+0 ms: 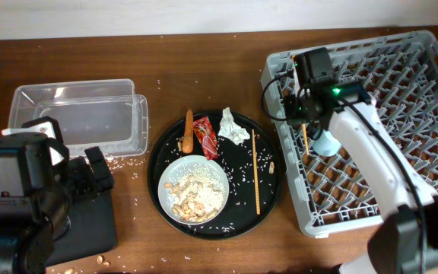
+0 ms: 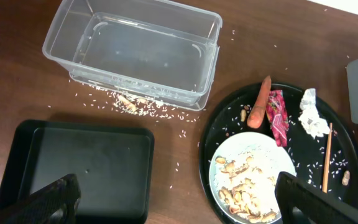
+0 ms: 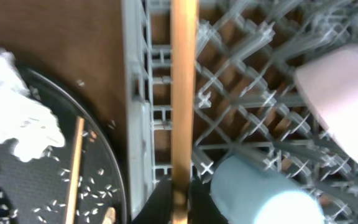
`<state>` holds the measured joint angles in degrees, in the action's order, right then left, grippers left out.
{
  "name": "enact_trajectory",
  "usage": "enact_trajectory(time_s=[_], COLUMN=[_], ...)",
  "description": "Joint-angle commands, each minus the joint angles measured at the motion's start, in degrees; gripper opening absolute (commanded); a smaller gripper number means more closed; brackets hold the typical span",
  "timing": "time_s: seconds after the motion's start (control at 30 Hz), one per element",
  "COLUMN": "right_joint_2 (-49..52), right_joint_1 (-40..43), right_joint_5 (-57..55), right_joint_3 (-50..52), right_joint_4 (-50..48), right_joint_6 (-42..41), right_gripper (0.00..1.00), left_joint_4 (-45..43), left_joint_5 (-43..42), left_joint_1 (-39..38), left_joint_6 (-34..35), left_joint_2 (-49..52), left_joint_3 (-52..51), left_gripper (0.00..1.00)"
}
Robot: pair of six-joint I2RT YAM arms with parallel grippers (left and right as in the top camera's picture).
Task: Sort waste into correct bins and load items into the dishwasher rack
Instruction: 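Place the chopstick into the dish rack with the right gripper, then grasp the second chopstick with the right gripper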
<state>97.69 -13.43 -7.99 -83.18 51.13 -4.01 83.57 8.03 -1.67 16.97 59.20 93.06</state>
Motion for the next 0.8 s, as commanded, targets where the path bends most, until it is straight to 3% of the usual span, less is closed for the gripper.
enact_trajectory(time_s=[0.0,0.07,0.27,0.47,0.57,0.77], right_joint_2=[4.0,3.7,-0.6,2.8,6.8,15.3], right_joint_1=[-0.2,-0.5,-7.1,-14.0,-14.5,-14.5], right_joint_5=[-0.3,1.8,4.9,4.5,4.5,4.7], right_joint_3=[0.8,0.6,-0.3,2.3,4.5,5.3], right_joint_4=[1.1,0.9,2.6,3.5,3.4,2.0], right_joint_6=[-0.3,-0.3,-0.3,-3.1,-6.9,-7.0], right_gripper=[0.40,0.47,0.45,0.40,0.34,0.25], left_joint_4=[0.1,0.1,0.1,0.1,0.1,0.1], left_joint_5=[1.0,1.0,1.0,1.0,1.0,1.0], left_joint_1=[0.4,0.4,0.4,0.4,0.4,0.4], left_joint_6=[0.6,0.6,0.6,0.6,0.6,0.6], left_joint_2=[-0.1,-0.1,-0.1,-0.1,-0.1,-0.1], left_joint_3=[0.0,0.0,0.0,0.0,0.0,0.0], left_gripper=[0.99,0.99,0.99,0.99,0.99,0.99])
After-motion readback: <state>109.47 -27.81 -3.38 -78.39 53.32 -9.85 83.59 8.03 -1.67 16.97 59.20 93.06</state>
